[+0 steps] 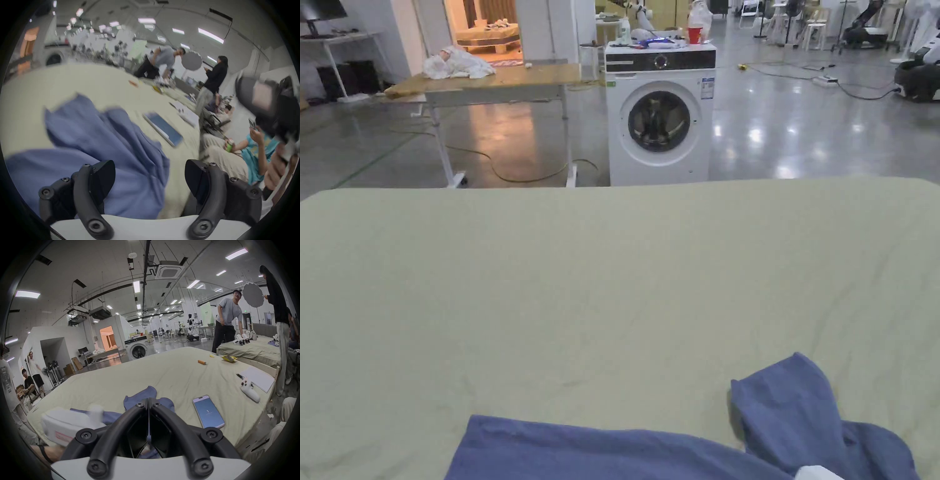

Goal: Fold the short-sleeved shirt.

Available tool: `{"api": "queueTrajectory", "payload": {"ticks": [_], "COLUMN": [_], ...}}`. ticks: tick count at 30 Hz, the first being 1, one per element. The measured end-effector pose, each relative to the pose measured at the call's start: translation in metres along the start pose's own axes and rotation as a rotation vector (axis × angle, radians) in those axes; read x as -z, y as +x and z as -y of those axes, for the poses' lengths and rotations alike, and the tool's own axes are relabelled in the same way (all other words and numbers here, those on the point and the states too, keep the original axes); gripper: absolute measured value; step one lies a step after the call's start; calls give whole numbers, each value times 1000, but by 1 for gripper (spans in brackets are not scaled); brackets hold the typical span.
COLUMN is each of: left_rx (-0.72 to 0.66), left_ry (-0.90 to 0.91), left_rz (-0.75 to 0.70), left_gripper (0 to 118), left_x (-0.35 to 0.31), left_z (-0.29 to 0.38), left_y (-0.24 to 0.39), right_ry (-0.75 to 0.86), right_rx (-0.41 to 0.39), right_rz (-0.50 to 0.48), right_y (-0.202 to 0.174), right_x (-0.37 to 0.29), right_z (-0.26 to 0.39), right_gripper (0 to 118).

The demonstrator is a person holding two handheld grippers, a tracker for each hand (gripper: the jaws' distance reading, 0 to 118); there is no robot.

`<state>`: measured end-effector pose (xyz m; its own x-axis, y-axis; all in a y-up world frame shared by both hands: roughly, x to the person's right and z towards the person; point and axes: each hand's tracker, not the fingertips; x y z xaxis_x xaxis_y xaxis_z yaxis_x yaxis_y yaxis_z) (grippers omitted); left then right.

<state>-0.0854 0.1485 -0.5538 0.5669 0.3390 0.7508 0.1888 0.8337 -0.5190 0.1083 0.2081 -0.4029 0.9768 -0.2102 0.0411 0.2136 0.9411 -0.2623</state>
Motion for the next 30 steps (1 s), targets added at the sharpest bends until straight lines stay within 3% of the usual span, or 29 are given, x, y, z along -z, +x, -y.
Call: {"api": "queueTrajectory", "payload": {"ticks": [5, 10, 12, 14, 15, 17, 19, 22, 30], "left_rx": [142, 274, 248, 211, 183, 191, 178, 130, 120], "left_ry": [276, 447, 468, 497, 511, 507, 528, 546, 538], "left_rz": [-299, -682, -851, -886, -900, -885, -917, -968, -975], "left_gripper": [90, 89, 80, 61, 43, 20, 19, 0, 0], "left_x": [-120, -224, -255, -283, -295, -313, -322, -332, -339], "left_z": [-40, -23, -11, 1, 7, 16, 25, 30, 28], "left_y": [-13, -9, -7, -4, -1, 4, 10, 17, 17], "right_ry": [24, 59, 72, 93, 111, 143, 163, 158, 141], "right_rx": [-50, -93, -116, -142, -165, -203, -221, -222, -216], "right_rz": [-59, -113, -136, -127, -123, -141, -163, -179, -188], "right_y": [-15, -32, -40, -49, -53, -58, -62, -69, -70], "right_x": [8, 10, 10, 10, 9, 9, 9, 9, 10], "right_z": [-11, -21, -23, -23, -22, -19, -14, -12, -11], "right_gripper": [0, 0, 0, 0, 0, 0, 0, 0, 0]}}
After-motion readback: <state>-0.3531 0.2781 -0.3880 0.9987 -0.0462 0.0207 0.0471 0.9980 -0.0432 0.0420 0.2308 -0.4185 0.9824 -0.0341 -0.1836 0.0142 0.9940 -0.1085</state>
